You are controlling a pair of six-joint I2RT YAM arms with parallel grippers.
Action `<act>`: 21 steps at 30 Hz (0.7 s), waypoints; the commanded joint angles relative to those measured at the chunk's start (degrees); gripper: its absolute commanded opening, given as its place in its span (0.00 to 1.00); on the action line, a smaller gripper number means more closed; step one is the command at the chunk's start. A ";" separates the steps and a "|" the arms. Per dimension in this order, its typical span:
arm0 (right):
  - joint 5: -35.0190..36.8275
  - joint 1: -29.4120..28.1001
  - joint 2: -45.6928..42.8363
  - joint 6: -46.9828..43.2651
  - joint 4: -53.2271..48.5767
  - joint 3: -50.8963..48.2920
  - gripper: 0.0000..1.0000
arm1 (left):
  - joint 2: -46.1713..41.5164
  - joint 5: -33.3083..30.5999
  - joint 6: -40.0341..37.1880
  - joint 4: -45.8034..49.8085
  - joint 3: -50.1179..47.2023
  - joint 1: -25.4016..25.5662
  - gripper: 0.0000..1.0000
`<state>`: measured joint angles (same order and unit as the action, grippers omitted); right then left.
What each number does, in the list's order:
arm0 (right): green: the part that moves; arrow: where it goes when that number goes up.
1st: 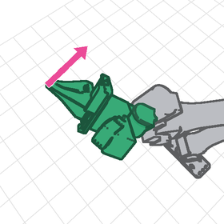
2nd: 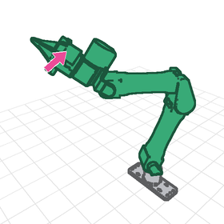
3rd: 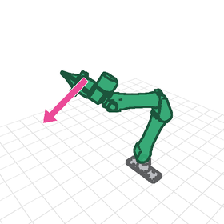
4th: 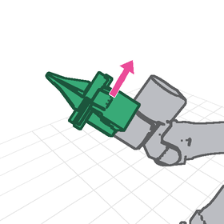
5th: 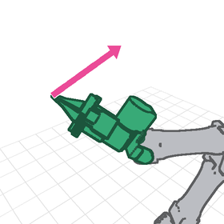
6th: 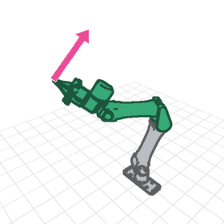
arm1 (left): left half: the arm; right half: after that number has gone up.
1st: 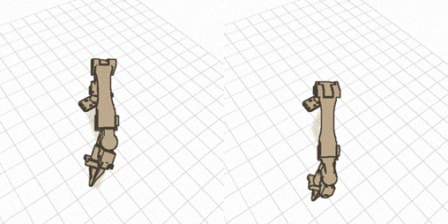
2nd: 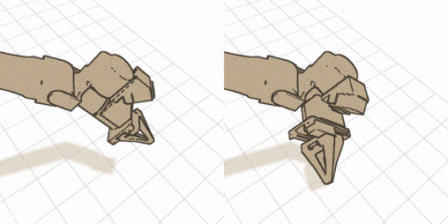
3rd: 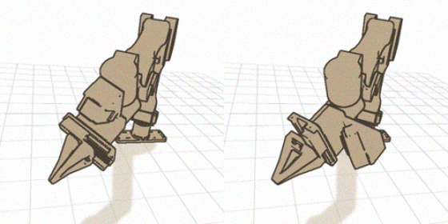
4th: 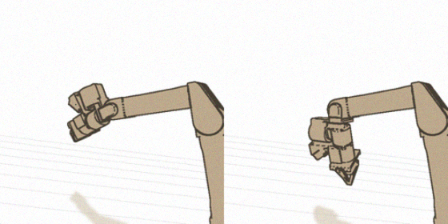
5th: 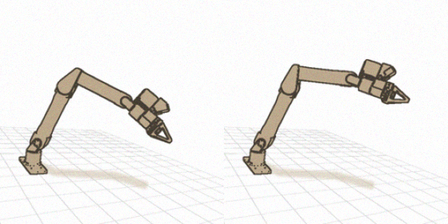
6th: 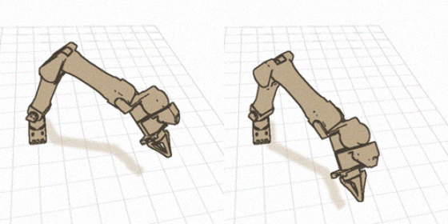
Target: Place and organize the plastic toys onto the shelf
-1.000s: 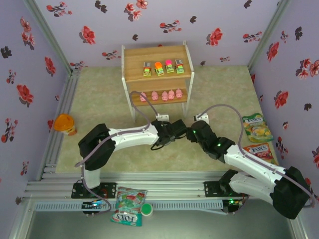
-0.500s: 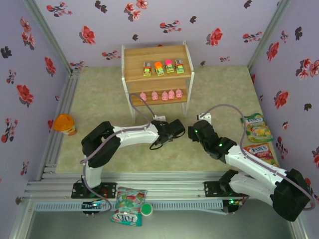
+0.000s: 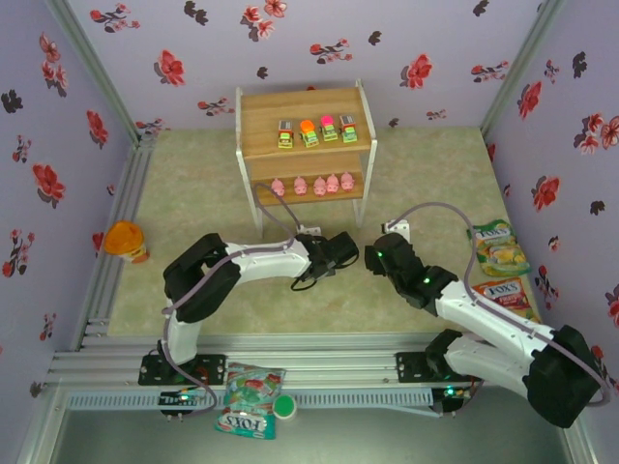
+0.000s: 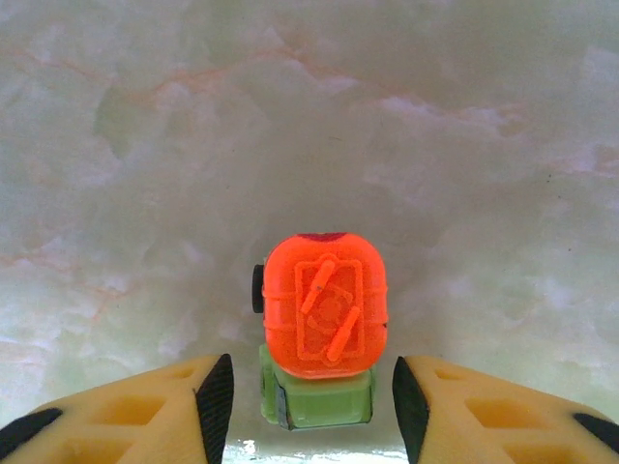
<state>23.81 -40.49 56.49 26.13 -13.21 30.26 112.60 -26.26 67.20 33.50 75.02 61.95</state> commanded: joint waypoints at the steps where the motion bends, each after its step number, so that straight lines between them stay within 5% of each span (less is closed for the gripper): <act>1: 0.42 0.45 0.30 1.02 0.02 -0.38 0.61 | 1.63 0.20 0.58 0.04 -0.23 -0.43 0.50; 21: 0.10 0.59 0.38 0.94 0.12 -0.36 0.61 | 3.11 0.19 -0.23 -0.25 -0.58 -0.44 0.43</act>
<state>23.79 -40.32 56.71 26.13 -13.21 30.26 114.50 -25.89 67.16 32.91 74.83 61.95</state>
